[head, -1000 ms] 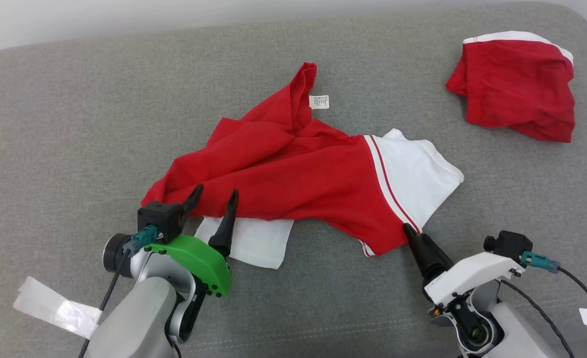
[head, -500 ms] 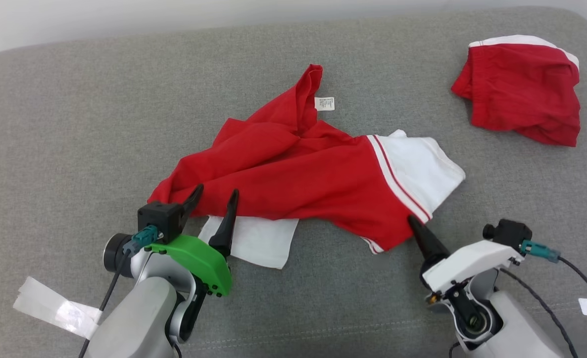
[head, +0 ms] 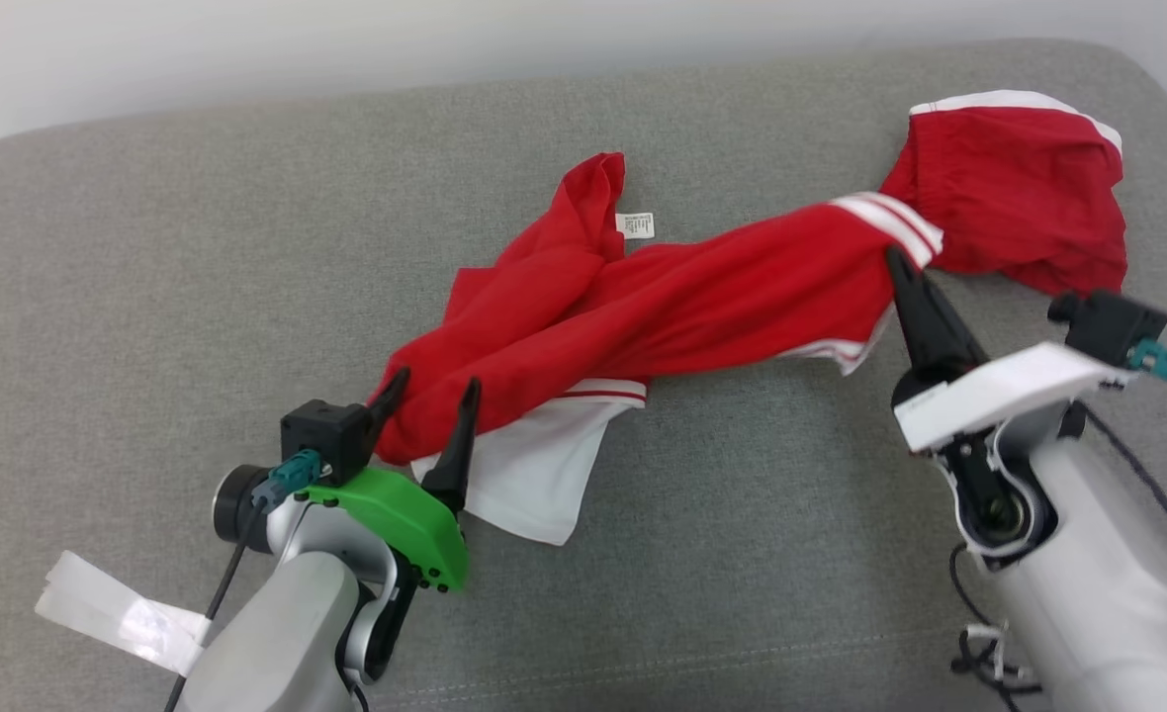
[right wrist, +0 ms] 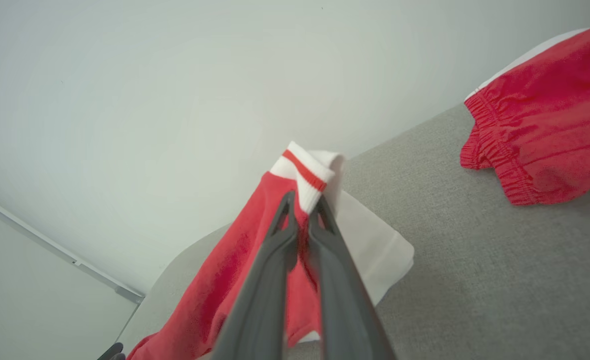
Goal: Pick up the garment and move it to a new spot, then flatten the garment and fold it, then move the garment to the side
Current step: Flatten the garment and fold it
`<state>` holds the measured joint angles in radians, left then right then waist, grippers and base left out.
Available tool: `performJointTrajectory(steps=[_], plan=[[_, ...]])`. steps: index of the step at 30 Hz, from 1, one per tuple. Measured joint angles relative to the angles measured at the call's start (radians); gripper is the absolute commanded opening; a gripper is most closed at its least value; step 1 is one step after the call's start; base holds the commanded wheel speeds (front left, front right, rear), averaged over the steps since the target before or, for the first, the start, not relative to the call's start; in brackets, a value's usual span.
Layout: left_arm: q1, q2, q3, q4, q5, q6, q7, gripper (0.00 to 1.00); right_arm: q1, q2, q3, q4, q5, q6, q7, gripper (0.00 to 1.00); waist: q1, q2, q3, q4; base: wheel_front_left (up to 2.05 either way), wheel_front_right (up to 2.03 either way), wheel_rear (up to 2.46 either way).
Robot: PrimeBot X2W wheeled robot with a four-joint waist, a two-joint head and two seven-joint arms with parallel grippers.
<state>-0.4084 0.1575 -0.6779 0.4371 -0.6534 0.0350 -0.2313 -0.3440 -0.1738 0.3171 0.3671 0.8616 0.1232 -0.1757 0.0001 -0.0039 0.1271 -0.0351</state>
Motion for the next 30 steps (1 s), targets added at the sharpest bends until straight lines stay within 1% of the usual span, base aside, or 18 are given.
performJointTrajectory(steps=[4,11,13,14,19,22,26,28,30], plan=[[0.001,-0.012,-0.003,0.0,0.0,-0.001,0.0,1.0,-0.109,-0.018,0.021,-0.041,-0.01,0.0,0.003,0.0,0.0,0.0,-0.013,0.01,0.0,0.0,0.0],[0.003,-0.015,-0.002,0.001,0.0,0.0,0.0,1.0,-0.346,-0.049,0.062,-0.042,-0.025,0.0,0.081,0.0,0.0,0.0,-0.029,0.042,0.0,0.0,0.0],[0.003,-0.016,-0.002,0.001,0.0,0.0,0.0,1.0,-0.416,-0.047,0.077,-0.041,-0.021,0.0,0.108,0.0,0.0,0.0,-0.032,0.056,0.0,0.0,0.0],[0.003,-0.016,-0.002,0.001,0.0,0.0,0.0,1.0,-0.416,-0.047,0.077,-0.041,-0.021,0.0,0.108,0.0,0.0,0.0,-0.032,0.056,0.0,0.0,0.0],[0.003,-0.022,-0.002,0.003,-0.002,-0.001,0.0,1.0,-0.579,-0.038,0.116,-0.025,-0.016,0.0,0.16,0.0,0.0,0.0,-0.035,0.096,0.0,0.0,0.0],[0.004,-0.026,-0.002,0.007,-0.004,-0.001,0.0,1.0,-0.648,-0.01,0.168,-0.027,-0.013,0.0,0.183,0.0,0.0,0.0,-0.036,0.121,0.0,0.0,0.0],[0.013,-0.024,0.011,0.009,-0.007,0.001,-0.007,1.0,-0.716,0.025,0.25,-0.06,-0.005,0.0,0.202,0.0,0.0,0.0,-0.036,0.15,0.0,0.0,0.0],[0.021,-0.018,0.022,0.009,-0.012,0.001,-0.007,1.0,-0.724,0.021,0.289,-0.083,0.001,0.001,0.212,0.0,-0.0001,0.0,-0.037,0.157,0.0,0.0,0.0],[0.024,-0.015,0.028,0.009,-0.012,0.002,-0.007,1.0,-0.715,-0.009,0.327,-0.096,0.002,0.001,0.229,0.0,0.0,0.0,-0.037,0.158,0.0,0.0,0.0]])
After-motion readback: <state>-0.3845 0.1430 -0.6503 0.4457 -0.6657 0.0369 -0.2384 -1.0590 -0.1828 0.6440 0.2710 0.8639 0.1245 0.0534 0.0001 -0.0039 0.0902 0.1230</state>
